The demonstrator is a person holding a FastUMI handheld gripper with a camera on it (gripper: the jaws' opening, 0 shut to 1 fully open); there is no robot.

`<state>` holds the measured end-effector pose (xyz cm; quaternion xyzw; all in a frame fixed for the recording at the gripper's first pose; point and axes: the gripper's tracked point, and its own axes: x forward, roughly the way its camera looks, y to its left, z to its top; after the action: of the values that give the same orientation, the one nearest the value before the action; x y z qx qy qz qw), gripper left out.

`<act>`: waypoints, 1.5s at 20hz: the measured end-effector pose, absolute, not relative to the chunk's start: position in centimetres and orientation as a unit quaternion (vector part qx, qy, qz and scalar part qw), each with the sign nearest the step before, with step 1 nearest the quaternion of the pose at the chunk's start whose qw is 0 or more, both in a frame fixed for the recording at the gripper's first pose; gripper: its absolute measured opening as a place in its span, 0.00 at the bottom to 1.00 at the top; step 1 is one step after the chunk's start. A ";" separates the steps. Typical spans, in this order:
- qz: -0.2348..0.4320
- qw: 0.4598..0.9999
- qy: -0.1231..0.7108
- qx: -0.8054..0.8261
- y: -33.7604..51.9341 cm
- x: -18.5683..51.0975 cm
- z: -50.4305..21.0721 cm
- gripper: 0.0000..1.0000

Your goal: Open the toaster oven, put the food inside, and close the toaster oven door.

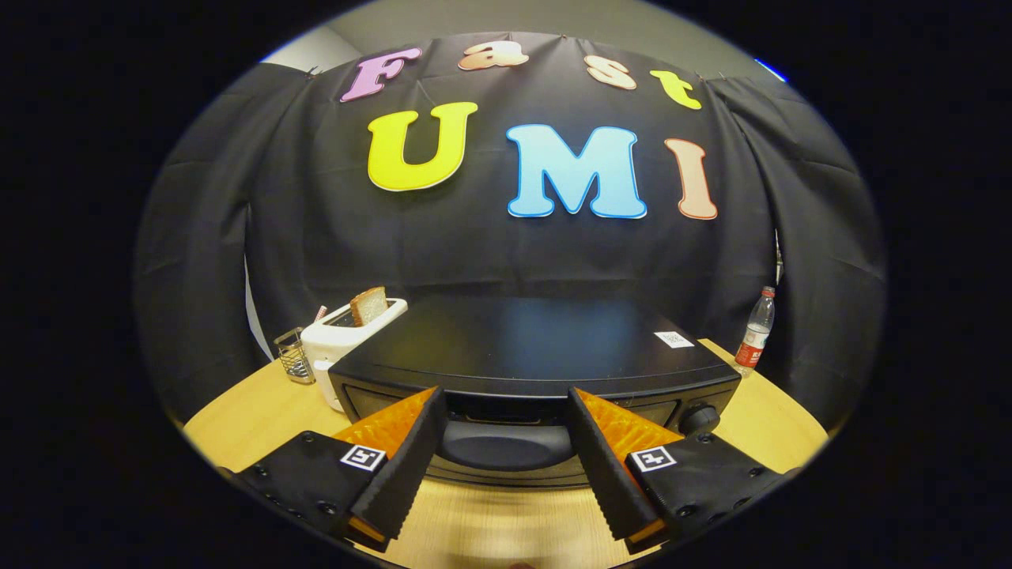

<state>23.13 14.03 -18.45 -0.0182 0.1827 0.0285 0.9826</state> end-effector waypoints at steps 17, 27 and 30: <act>0.021 0.976 0.214 -0.036 14.2 14.2 -22.0 0.97; 0.028 0.953 0.296 -0.059 14.4 8.7 -28.0 0.98; 0.048 0.952 0.297 -0.058 14.5 6.8 -27.3 0.98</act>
<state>6.82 14.51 -27.35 -0.0577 0.2971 0.0476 0.9519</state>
